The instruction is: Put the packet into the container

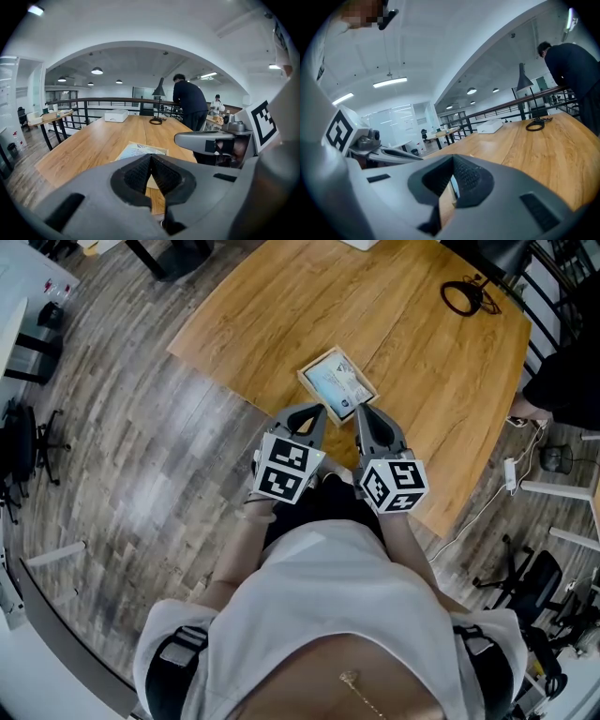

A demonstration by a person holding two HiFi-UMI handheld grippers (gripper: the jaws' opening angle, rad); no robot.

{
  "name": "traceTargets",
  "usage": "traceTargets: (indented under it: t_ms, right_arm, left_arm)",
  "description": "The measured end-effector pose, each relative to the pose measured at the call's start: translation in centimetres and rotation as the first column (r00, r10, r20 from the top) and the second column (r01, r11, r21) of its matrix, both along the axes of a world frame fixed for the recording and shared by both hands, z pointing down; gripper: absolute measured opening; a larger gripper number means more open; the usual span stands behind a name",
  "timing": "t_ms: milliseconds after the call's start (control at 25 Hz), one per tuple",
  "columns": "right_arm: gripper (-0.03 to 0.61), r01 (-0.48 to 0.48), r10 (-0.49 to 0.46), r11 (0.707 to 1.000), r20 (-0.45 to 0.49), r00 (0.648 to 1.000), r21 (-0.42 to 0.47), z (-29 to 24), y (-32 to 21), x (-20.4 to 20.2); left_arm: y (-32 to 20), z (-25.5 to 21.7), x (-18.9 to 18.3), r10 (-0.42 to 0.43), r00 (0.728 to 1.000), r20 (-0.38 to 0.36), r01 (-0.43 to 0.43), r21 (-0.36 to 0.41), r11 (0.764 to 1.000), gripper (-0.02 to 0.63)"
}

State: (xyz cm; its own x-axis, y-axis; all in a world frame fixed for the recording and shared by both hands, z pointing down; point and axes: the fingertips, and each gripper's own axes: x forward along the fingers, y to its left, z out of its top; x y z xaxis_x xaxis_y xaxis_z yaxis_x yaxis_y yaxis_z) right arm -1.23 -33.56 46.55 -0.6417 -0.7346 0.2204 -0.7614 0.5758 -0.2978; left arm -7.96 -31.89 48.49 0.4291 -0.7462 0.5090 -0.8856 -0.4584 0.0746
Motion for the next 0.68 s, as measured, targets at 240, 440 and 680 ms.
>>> traceTargets:
  t_ms: [240,440,680]
  right_arm:
    - [0.011,0.01,-0.01,1.0,-0.01,1.0,-0.01,-0.02,0.28,-0.07]
    - [0.011,0.015,-0.015,1.0,-0.012,1.0,-0.015,0.09,0.31,-0.13]
    - [0.011,0.01,-0.011,0.999,-0.013,1.0,-0.031,0.55,0.31,0.33]
  left_arm:
    - [0.24,-0.07,0.08,0.011,1.0,0.012,-0.011,0.006,1.0,0.009]
    - [0.32,-0.06,0.52,0.023,1.0,0.0,-0.023,0.004,1.0,0.009]
    - [0.23,0.11,0.74,0.014,1.0,-0.008,-0.014,0.007,1.0,0.009]
